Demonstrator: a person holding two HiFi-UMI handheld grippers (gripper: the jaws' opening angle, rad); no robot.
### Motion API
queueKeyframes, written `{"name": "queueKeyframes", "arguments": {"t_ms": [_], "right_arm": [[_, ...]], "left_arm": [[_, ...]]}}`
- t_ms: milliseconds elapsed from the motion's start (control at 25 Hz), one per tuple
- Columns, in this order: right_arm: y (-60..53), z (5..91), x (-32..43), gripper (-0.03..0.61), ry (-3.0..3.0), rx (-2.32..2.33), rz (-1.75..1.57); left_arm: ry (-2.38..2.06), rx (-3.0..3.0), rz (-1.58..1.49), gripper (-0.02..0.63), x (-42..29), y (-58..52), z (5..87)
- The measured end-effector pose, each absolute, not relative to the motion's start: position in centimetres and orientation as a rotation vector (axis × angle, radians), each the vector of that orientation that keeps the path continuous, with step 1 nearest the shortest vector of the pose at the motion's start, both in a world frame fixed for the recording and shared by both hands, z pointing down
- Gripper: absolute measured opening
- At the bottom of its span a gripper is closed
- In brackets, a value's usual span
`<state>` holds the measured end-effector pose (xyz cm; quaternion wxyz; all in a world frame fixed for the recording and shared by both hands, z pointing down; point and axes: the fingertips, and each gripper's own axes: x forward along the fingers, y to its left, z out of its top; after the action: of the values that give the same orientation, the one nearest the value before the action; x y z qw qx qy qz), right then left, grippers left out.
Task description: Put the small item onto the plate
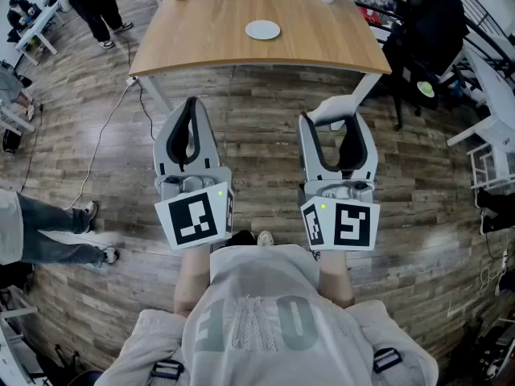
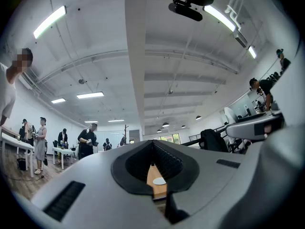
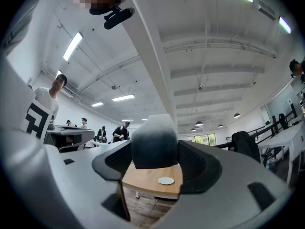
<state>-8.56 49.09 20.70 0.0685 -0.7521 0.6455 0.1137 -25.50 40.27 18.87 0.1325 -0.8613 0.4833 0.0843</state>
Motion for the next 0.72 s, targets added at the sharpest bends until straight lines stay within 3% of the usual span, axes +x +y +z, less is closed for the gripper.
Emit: {"name": "queueKeyframes", "arguments": {"t_ms": [720], "right_arm": [[48.2,21.1,-6.6,0.307,1.921,-2.193,0.308]], "left_arm": [[1.436,-2.487,0.215,0.009,-24.5,39.1,19.6]]}}
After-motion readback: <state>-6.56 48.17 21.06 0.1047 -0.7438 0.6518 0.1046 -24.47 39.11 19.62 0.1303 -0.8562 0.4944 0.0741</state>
